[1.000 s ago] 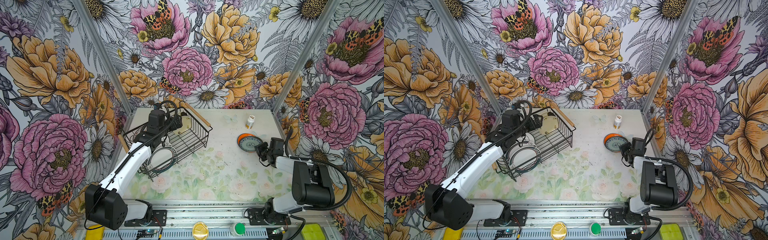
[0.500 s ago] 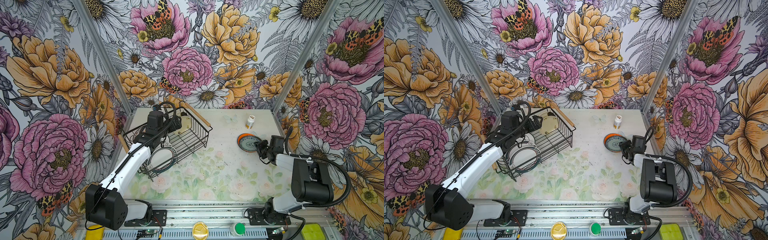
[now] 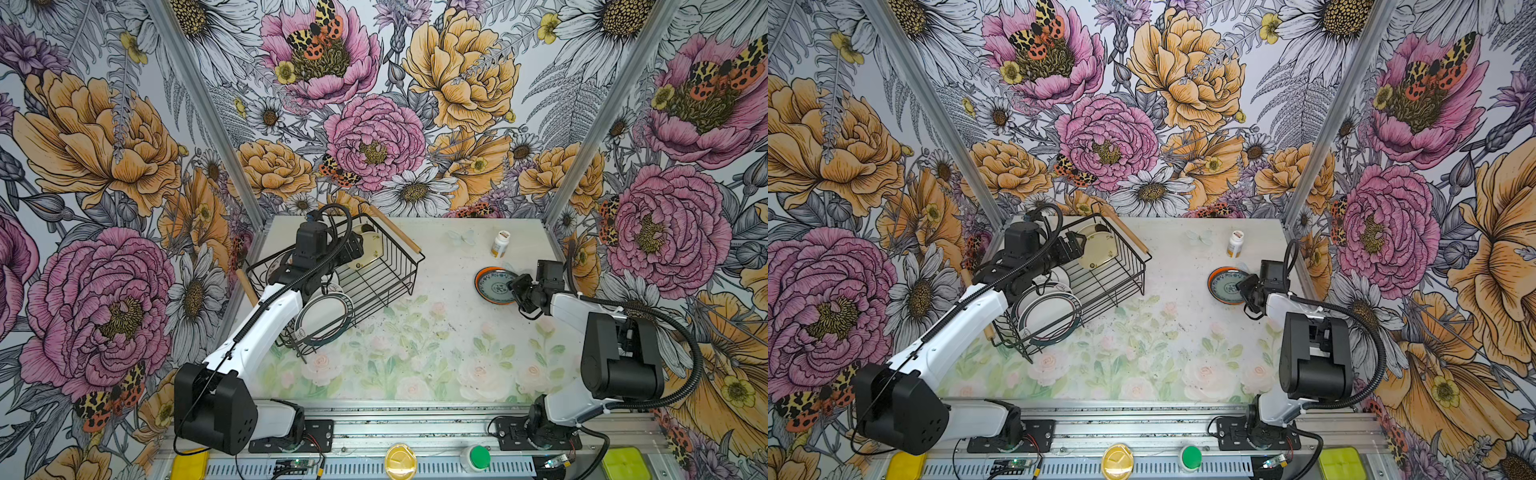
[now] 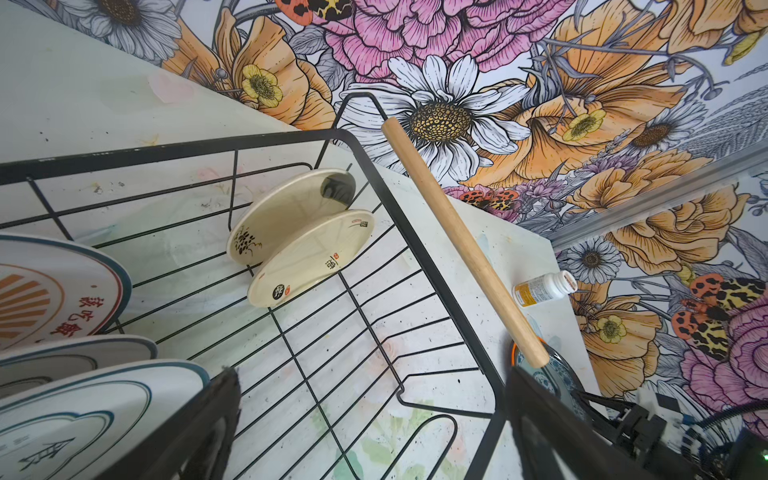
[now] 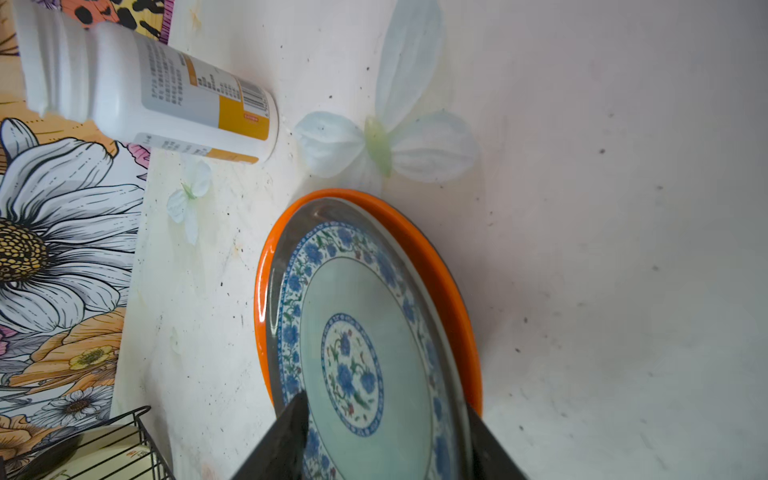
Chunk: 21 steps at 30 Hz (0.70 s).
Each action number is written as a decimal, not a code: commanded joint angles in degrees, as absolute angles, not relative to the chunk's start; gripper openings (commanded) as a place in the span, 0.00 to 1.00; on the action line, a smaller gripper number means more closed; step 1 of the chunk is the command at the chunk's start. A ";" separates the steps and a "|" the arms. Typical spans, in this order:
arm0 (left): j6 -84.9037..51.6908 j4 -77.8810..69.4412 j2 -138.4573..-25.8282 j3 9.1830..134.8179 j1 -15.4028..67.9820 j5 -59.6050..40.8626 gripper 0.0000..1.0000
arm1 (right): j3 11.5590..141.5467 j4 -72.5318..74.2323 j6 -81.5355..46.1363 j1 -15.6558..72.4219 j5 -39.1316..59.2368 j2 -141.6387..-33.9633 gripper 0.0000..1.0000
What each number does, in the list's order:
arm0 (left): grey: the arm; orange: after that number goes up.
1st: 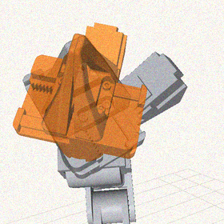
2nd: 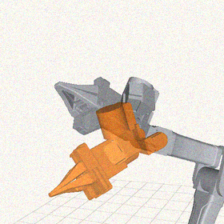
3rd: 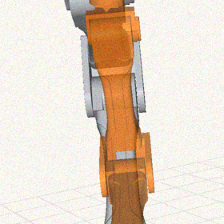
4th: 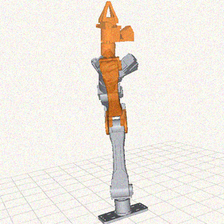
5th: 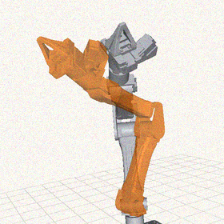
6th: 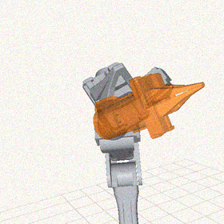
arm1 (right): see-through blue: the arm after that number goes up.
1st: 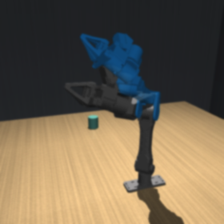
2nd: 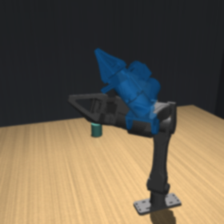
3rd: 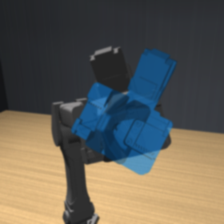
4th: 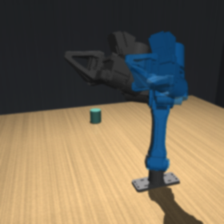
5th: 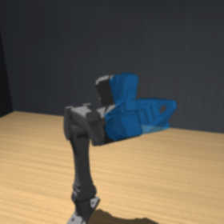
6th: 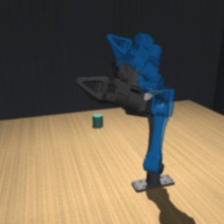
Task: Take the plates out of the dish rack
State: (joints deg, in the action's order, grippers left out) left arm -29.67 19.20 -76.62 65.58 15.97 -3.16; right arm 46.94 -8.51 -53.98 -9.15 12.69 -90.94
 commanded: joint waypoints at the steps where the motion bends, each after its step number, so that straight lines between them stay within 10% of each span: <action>1: -29.92 18.46 -77.26 66.01 15.47 -4.65 0.99 | 49.89 -13.47 -50.70 -7.71 9.30 -92.47 0.55; 21: -29.84 19.67 -79.37 67.37 15.12 -6.40 0.99 | 57.13 -25.59 -44.04 -2.57 -3.82 -93.02 0.67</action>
